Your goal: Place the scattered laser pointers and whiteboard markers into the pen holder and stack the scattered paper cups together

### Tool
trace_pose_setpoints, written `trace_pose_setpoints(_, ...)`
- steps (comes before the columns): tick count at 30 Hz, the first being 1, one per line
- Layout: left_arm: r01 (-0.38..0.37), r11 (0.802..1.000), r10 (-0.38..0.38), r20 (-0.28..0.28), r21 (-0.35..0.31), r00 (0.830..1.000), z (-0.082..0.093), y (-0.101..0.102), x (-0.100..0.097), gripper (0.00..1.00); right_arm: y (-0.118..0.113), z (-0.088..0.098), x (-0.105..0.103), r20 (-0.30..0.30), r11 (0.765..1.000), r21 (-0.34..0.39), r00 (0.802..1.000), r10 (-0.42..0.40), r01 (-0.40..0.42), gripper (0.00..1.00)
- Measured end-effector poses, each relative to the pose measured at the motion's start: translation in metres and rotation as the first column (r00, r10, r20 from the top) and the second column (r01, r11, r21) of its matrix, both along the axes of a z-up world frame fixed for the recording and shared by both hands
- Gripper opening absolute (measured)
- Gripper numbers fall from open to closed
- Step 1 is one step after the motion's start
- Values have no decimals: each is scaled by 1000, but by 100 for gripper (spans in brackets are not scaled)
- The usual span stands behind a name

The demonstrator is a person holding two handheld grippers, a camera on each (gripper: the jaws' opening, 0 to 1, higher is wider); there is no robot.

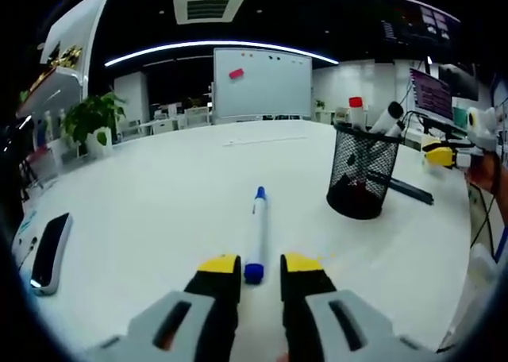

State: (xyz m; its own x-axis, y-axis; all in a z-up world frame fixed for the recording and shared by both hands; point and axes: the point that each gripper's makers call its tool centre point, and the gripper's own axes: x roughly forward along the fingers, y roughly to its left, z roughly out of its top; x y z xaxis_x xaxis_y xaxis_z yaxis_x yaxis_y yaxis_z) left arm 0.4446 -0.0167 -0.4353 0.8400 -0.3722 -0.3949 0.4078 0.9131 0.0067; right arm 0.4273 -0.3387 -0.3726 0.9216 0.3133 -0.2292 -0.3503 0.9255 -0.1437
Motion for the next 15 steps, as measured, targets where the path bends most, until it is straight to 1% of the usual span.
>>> trace_pose_setpoints(3,0,1000,0,-3,0,1000,-1,-1,0,19,0,0,0,1,1000,1,1000,-1,1,24)
trace_pose_setpoints(6,-3,1000,3,-3,4,1000,-1,-1,-1,15,0,0,0,0,1000,0,1000,1,-1,24)
trace_pose_setpoints(15,-9,1000,9,-5,8,1000,-2,1,1,14,1,1,1,5,1000,2,1000,5,-5,24)
